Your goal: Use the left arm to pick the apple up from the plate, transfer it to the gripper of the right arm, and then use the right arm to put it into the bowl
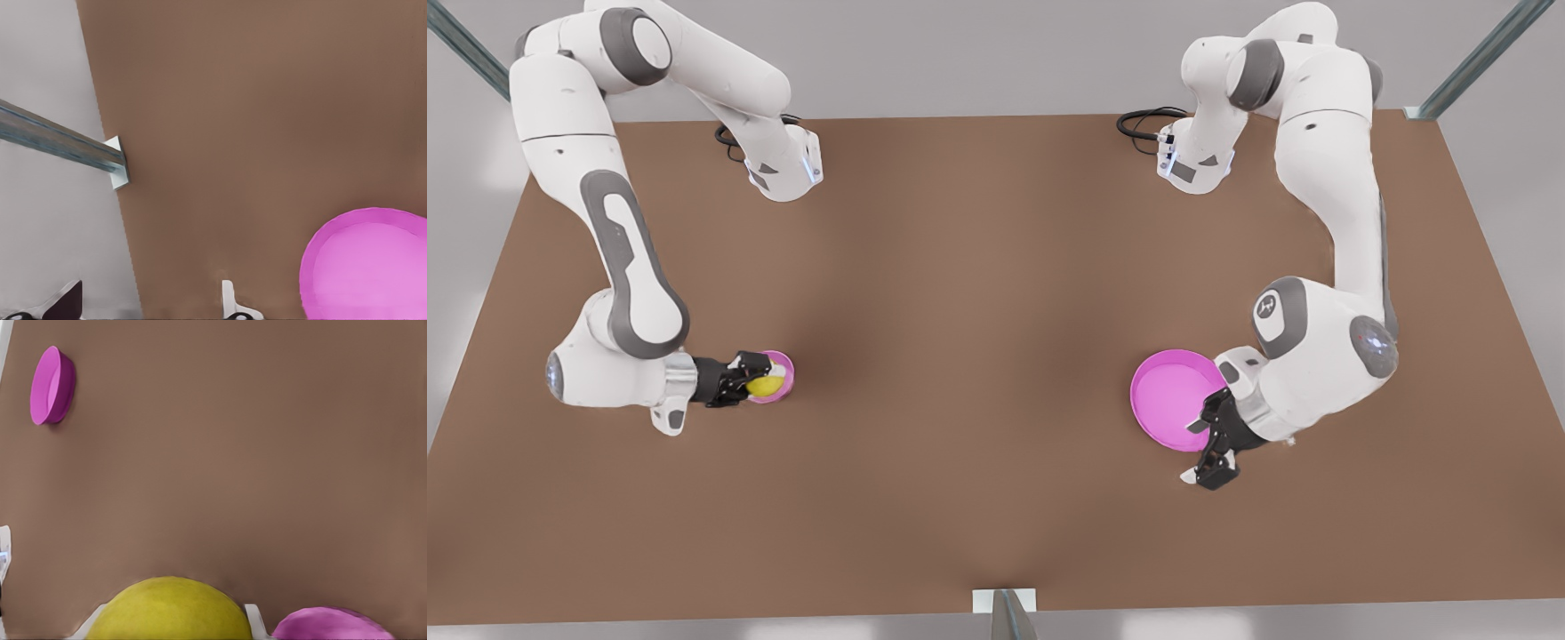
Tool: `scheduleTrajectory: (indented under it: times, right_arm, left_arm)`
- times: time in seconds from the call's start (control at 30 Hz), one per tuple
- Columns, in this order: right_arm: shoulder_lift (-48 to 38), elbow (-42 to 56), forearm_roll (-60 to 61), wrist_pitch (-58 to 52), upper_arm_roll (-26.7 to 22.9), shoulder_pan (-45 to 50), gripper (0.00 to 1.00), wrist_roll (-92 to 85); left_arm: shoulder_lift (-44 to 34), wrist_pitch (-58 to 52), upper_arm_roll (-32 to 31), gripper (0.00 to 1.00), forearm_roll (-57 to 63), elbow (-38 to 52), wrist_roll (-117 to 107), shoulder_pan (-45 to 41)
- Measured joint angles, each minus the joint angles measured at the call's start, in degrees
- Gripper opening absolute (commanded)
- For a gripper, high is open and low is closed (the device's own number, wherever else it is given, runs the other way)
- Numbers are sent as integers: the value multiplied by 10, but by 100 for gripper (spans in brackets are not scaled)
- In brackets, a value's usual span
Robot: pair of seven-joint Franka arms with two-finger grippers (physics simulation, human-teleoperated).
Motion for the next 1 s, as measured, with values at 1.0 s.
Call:
scheduleTrajectory:
  times: [1.0]
  right_arm:
    - [39,135,-208,-33,0,12,100,5]
  left_arm:
    - [-260,-193,14,100,152,-179,-823,76]
